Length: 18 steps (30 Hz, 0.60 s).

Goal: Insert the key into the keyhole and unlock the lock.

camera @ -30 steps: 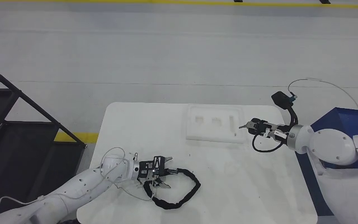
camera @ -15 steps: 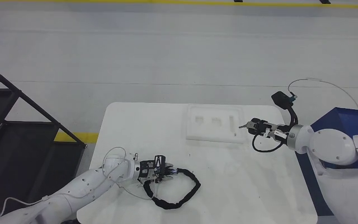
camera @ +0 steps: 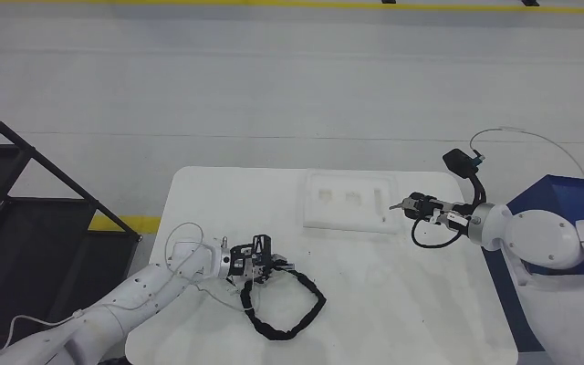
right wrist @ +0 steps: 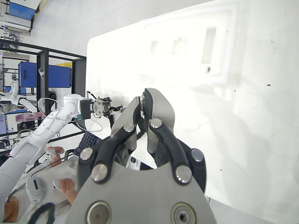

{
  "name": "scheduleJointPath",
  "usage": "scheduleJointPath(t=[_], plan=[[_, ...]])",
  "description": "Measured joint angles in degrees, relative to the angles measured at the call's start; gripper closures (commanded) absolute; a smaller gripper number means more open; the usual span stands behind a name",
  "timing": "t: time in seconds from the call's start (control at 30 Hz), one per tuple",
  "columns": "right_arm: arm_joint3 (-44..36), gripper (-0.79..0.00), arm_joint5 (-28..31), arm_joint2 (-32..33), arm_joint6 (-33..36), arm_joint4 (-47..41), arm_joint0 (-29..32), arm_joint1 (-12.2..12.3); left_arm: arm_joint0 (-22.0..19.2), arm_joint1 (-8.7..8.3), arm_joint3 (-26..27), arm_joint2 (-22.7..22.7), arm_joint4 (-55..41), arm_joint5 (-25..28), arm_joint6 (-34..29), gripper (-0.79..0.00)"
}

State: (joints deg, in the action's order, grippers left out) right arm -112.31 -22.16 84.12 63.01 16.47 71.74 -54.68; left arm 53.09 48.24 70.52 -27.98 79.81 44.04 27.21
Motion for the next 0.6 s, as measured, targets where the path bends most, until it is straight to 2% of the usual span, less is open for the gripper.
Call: scheduleJointPath(t=[0.23,0.43,0.6], plan=[[-0.18,0.000,0.86,-0.18,-0.61,-0.72,0.77,-0.04,-3.37,1.73,0.21,-0.77,-1.70,6.75,6.02,0.000],[-2.73,0.000,0.72,0.86,0.48,-3.39,4.62,0.21,-6.34,5.17,-2.00,0.83,-4.40,10.07,10.32,0.000],[-6.99,0.000,-2.00,3.69,0.53,-6.00,8.47,0.46,-8.77,8.86,-3.47,3.08,-4.94,10.57,13.89,0.000]])
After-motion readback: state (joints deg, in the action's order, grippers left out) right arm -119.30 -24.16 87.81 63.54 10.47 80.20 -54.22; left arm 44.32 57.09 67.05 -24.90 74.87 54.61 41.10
